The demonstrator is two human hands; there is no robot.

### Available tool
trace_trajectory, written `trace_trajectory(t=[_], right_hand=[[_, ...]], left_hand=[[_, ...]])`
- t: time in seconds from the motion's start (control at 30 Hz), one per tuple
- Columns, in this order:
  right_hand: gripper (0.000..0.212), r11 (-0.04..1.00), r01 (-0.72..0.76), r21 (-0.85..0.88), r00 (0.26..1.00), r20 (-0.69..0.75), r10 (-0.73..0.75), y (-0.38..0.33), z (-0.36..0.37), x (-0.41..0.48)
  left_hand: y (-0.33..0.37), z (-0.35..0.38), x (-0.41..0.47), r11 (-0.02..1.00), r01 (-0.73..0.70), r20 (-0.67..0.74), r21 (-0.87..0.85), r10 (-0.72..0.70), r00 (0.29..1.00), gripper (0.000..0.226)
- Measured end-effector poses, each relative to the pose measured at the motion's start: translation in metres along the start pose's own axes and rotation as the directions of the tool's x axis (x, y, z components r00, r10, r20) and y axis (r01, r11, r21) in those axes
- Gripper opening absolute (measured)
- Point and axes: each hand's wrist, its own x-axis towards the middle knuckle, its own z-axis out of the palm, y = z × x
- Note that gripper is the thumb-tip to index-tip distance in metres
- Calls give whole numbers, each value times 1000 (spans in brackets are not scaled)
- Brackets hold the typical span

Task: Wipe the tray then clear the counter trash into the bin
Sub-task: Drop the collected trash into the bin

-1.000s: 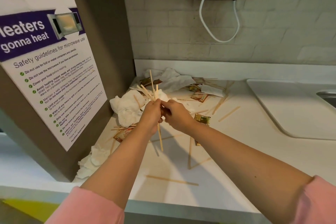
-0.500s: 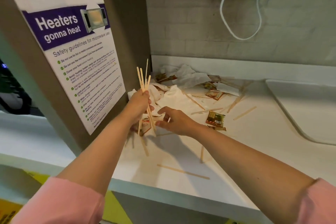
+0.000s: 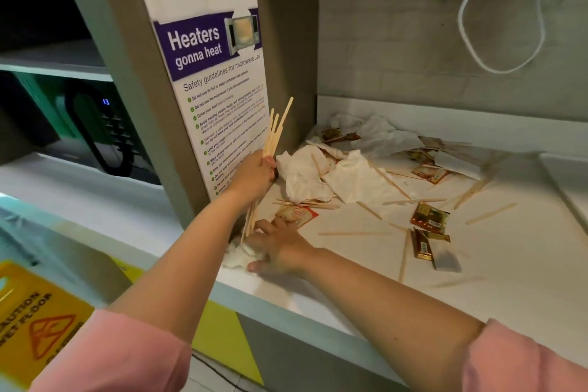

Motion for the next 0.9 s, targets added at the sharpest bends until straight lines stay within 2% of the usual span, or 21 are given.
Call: trace_trajectory(t=[0.07, 0.17, 0.27, 0.37, 0.43, 0.5, 0.6, 0.63, 0.7, 0.9], right_hand=[[45, 998, -14, -54, 1000, -8, 14, -2, 6, 3], [35, 1000, -8, 21, 996, -87, 10, 2, 12, 5], [30, 987, -8, 162, 987, -154, 33, 15, 15, 2], [25, 926, -84, 368, 937, -287, 198, 30, 2, -10], [15, 848, -105, 520, 878, -353, 325, 39, -15, -20], [9, 697, -99, 710, 791, -369, 489, 49, -31, -29], [37, 361, -64, 931, 707, -213, 674, 60, -50, -39], [40, 290, -48, 956, 694, -177, 698, 63, -55, -44], [36, 221, -11, 975, 695, -152, 703, 60, -63, -56], [33, 173, -35, 984, 720, -96, 688, 65, -64, -100]], left_hand=[[-3, -2, -2, 1000, 25, -5, -14, -25, 1000, 30], [-7, -3, -5, 999, 39, 2, -32, -39, 999, 29], [-9, 0, -6, 996, 60, 16, -67, -59, 998, 28], [-7, 7, -7, 989, 87, 27, -121, -85, 996, 28], [-5, 16, -8, 983, 96, 36, -156, -92, 995, 28], [-1, 27, -9, 970, 117, 53, -214, -108, 993, 27], [10, 48, -13, 934, 176, 110, -311, -148, 983, 24], [15, 57, -14, 922, 195, 129, -334, -160, 979, 24], [22, 75, -19, 897, 211, 148, -389, -165, 975, 24], [49, 121, -44, 792, 282, 209, -541, -198, 958, 24]])
